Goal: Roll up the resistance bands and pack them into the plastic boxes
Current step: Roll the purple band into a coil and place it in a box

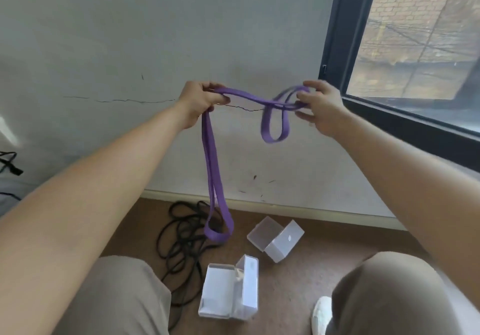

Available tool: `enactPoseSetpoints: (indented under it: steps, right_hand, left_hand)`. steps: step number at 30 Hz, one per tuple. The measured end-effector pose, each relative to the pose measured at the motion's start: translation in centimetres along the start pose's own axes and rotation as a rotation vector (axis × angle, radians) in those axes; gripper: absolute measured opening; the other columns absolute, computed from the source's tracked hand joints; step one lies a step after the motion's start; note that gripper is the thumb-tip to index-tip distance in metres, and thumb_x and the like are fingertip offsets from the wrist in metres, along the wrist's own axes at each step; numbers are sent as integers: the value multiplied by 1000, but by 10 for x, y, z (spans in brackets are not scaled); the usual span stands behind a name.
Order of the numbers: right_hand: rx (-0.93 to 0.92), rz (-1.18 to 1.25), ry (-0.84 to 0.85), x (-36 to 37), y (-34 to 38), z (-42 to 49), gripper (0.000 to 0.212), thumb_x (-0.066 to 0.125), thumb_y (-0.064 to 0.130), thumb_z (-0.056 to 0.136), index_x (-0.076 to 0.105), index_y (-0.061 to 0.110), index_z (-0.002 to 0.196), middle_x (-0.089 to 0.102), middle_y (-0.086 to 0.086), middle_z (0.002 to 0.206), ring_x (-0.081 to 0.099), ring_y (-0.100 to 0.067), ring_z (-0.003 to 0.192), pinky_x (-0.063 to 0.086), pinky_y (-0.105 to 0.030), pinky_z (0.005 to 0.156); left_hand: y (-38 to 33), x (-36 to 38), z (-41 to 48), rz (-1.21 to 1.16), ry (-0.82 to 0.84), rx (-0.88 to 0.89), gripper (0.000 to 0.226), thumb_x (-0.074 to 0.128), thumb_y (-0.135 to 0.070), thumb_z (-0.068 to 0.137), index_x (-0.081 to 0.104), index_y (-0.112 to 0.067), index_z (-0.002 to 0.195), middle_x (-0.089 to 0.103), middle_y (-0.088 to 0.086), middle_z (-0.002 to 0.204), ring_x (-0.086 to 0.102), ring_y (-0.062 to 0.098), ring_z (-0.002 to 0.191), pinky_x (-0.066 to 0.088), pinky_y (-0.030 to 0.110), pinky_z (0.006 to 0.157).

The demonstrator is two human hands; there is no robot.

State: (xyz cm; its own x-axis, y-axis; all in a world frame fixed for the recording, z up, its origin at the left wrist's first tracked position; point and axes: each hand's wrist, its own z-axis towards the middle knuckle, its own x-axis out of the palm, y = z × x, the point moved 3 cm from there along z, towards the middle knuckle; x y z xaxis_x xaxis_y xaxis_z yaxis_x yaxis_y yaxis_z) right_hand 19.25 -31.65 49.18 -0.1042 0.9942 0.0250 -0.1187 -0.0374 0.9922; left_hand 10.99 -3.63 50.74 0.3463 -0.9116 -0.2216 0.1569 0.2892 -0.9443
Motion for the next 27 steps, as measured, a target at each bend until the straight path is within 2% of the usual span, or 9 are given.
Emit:
enactPoseSetpoints:
  steps: [2,7,10,13,16,18,20,23,27]
  right_hand:
    - [79,14,51,4,-34,-7,40,68,7,95,57,13,133,69,-7,96,71,-16,76,63,-37,76]
    - [263,-50,194,26,-105,-22,42,71,17,96,57,8,134,73,-17,107,73,-29,89,61,-46,88]
    - [265,-244,285,41,-127,-27,32,64,33,100,66,11,123,77,-12,99,76,-29,88,62,-45,86]
    - [277,-399,412,56,-142,-31,35,49,49,104,65,20,115,78,-12,94,77,-28,84,63,-38,77]
    - [215,-584,443,70,-154,-24,34,52,43,104,66,16,118,75,-10,84,71,-19,70,59,-27,63]
    - [143,-687,434,76,-158,-18,32,57,39,103,67,14,119,73,-9,81,67,-17,65,54,-25,60]
    - [103,-673,425,81,-166,-13,30,60,36,102,67,14,121,74,-9,85,67,-17,69,57,-28,65]
    - [13,-625,475,88,-168,-12,32,68,31,97,67,18,126,73,-4,98,70,-21,84,57,-30,76]
    - [-70,-492,629,111,-155,-20,59,81,28,86,56,22,140,64,3,124,66,-18,105,57,-29,87]
  left_hand:
    - [-8,-6,3,7,39,27,36,79,9,76,71,-2,109,67,4,80,51,4,47,38,23,56]
    - [-9,-8,2,138,209,49,35,78,8,78,75,-3,110,73,-4,73,58,5,56,46,19,59]
    - [13,-10,7,110,144,4,31,79,4,74,78,-7,103,76,2,84,65,11,74,48,25,69]
    - [35,-13,9,-22,4,-55,29,76,6,72,79,-9,96,74,4,83,61,16,77,44,28,69]
    - [56,-14,6,-92,-83,-99,29,72,9,74,78,-9,96,71,2,82,59,15,76,44,24,67]
    - [70,-18,3,-139,-122,-121,30,69,11,75,78,-9,96,70,3,81,60,16,76,44,24,67]
    - [84,-21,1,-160,-144,-140,30,66,12,76,78,-10,92,70,5,78,60,18,76,45,25,67]
    - [109,-18,-5,-70,-129,-159,30,65,11,74,79,-12,89,71,2,76,60,16,73,48,24,67]
    - [118,1,-11,77,78,-153,35,68,15,71,79,-8,95,72,4,76,65,13,72,53,23,72]
